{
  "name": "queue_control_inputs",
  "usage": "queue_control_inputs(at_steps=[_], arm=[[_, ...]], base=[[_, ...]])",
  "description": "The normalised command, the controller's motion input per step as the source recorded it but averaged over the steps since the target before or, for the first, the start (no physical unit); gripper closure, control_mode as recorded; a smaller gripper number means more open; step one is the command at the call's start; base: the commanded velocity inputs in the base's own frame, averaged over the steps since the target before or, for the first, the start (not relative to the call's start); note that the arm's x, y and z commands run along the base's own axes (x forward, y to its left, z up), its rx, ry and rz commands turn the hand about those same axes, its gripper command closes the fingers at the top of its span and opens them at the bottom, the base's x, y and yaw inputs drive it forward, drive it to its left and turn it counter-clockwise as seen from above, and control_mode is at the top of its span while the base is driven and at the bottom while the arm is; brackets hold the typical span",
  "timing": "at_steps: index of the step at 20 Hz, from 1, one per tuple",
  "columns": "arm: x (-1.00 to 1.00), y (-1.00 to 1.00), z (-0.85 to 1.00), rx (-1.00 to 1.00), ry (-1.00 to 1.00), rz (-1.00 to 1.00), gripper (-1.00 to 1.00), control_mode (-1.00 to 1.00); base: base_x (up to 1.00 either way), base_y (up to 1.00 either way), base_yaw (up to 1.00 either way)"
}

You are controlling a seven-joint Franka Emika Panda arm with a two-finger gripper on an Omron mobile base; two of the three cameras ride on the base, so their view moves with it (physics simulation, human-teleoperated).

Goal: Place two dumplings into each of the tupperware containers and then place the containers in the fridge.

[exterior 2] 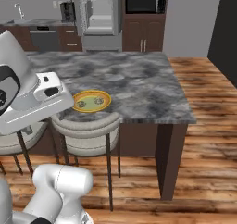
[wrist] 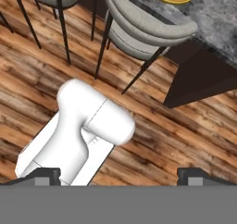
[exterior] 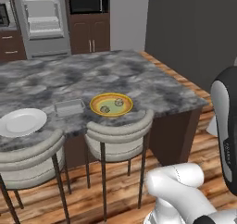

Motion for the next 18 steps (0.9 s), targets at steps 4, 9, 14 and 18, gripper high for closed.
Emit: queue_control_inputs(at_steps=[4,9,14,18], arm=[[0.00,0.00,0.00,0.00,0.00,0.00,-1.00,1.00],[0.00,0.00,0.00,0.00,0.00,0.00,-1.00,1.00],[0.00,0.00,0.00,0.00,0.00,0.00,-1.00,1.00],[0.00,0.00,0.00,0.00,0.00,0.00,-1.00,1.00]], base=[[0.57,0.98,-0.07],[0.58,0.37,0.02],[0.50,0.00,0.00],[0.53,0.00,0.04]])
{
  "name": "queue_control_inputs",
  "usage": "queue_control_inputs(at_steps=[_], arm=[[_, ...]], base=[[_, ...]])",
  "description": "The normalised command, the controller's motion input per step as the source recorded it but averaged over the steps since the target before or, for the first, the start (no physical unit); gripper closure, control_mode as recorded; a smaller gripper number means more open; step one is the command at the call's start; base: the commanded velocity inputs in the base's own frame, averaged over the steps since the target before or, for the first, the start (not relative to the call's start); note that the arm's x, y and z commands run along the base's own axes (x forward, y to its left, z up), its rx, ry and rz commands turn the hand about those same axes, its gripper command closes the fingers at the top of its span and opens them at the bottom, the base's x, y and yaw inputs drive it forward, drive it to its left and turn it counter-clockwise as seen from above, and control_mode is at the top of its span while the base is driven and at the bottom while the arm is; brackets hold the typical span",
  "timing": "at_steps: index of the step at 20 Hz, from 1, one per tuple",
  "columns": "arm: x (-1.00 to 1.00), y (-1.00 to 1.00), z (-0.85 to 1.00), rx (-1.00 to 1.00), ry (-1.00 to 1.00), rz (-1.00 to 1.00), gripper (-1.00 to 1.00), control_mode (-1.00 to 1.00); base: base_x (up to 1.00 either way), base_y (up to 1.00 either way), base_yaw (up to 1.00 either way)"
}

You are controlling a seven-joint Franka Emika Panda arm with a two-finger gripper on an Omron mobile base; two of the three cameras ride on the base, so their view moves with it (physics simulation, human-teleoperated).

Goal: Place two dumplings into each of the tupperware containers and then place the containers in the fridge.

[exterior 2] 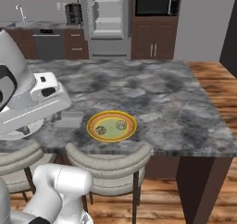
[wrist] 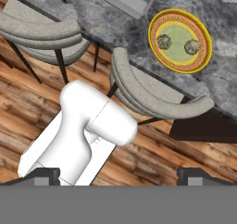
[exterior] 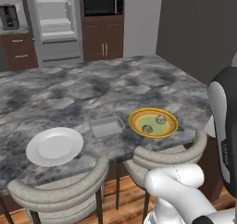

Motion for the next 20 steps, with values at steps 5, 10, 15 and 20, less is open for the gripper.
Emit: queue_control_inputs(at_steps=[5,10,15,20], arm=[[0.00,0.00,0.00,0.00,0.00,0.00,-1.00,1.00],[0.00,0.00,0.00,0.00,0.00,0.00,-1.00,1.00],[0.00,0.00,0.00,0.00,0.01,0.00,-1.00,-1.00],[0.69,0.04,-0.01,0.17,0.27,-0.12,-1.00,-1.00]], base=[[0.36,-0.01,0.08],[0.48,-0.03,0.16],[0.16,0.00,0.03],[0.00,0.00,0.00]])
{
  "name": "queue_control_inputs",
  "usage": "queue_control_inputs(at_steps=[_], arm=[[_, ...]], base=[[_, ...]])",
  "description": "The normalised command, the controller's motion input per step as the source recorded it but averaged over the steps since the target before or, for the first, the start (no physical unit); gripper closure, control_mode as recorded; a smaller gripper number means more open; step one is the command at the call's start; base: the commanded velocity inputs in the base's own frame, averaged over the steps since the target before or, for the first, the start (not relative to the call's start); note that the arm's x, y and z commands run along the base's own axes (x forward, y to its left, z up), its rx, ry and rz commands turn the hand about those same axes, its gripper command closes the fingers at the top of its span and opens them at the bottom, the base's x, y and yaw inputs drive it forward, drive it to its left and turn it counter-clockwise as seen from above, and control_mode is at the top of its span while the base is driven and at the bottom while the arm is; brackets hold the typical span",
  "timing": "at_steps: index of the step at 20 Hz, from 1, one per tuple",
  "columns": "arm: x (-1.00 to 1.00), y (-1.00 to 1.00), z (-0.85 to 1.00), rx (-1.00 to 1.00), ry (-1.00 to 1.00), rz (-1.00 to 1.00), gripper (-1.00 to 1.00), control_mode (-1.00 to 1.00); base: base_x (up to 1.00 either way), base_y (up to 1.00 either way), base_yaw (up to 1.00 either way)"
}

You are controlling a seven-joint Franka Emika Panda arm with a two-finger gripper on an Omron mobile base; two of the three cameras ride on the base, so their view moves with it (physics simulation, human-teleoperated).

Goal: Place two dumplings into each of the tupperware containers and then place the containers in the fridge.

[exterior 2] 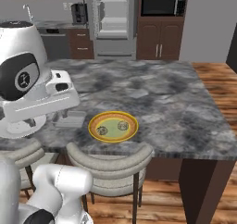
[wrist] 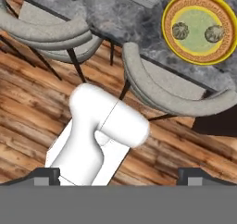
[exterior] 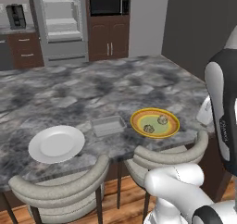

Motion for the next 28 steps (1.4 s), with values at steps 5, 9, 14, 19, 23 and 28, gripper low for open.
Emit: queue_control_inputs(at_steps=[5,9,14,19,23,28], arm=[[0.94,0.31,-0.47,0.01,0.02,-0.44,-1.00,-1.00],[0.80,0.03,-0.45,0.00,0.02,-0.37,-1.00,-1.00],[0.64,-0.11,-0.22,0.03,0.10,-0.25,-1.00,-1.00],[0.41,-0.30,-0.27,0.11,0.19,-0.09,-1.00,-1.00],[0.49,-0.09,-0.48,0.02,0.14,-0.05,-1.00,-1.00],[0.39,0.00,-0.64,0.00,0.06,-0.04,-1.00,-1.00]], base=[[0.00,0.00,0.00],[0.00,0.00,0.00],[0.00,0.00,0.00],[0.00,0.00,0.00],[0.00,0.00,0.00],[0.00,0.00,0.00]])
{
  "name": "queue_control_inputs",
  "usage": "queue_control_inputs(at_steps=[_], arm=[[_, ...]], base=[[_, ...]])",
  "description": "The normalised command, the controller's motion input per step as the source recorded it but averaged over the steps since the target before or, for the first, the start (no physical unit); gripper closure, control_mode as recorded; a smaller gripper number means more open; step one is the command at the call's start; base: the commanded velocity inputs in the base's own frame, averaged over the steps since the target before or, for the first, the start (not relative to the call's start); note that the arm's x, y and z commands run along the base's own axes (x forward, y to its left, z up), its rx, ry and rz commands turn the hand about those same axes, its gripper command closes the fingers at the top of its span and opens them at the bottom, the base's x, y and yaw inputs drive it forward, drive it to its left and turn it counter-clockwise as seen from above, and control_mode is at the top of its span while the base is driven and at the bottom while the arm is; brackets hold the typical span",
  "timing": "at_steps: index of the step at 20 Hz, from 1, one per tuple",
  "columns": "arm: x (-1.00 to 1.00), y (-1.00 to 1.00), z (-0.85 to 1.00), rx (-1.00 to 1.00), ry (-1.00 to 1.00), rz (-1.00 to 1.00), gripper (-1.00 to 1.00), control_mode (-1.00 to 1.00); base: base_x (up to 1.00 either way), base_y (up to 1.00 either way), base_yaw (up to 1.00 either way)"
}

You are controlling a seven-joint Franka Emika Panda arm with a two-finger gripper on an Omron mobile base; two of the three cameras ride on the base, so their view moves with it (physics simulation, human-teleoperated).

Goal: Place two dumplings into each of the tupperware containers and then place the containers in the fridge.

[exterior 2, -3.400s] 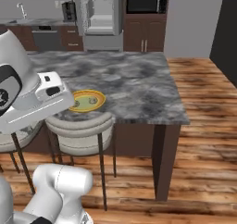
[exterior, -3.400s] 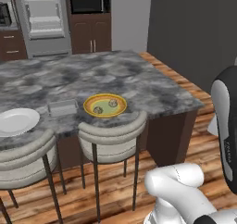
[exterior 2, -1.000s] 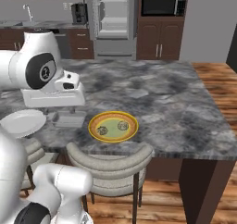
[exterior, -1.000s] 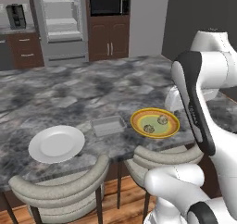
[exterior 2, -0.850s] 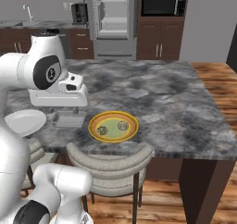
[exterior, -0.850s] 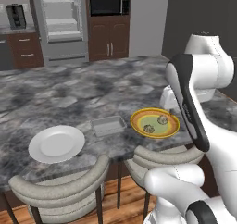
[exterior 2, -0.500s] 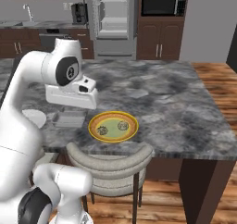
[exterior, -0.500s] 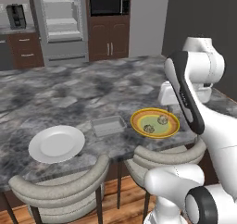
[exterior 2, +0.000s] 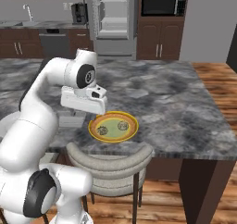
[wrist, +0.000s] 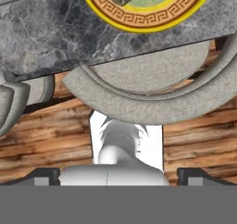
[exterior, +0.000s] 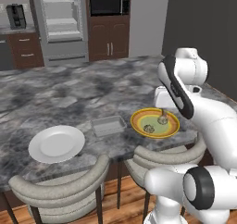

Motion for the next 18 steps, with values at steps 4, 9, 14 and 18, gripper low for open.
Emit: queue_control_inputs(at_steps=[4,9,14,18], arm=[[0.06,0.07,-0.67,-0.03,-0.03,0.00,-1.00,-1.00],[0.15,0.10,-0.46,-0.02,-0.02,0.00,-1.00,-1.00],[0.38,0.00,-0.14,0.00,0.00,0.00,-1.00,-1.00],[0.37,0.00,-0.18,0.00,0.06,0.00,-1.00,-1.00]], base=[[0.00,0.00,0.00],[0.00,0.00,0.00],[0.00,0.00,0.00],[0.00,0.00,0.00]])
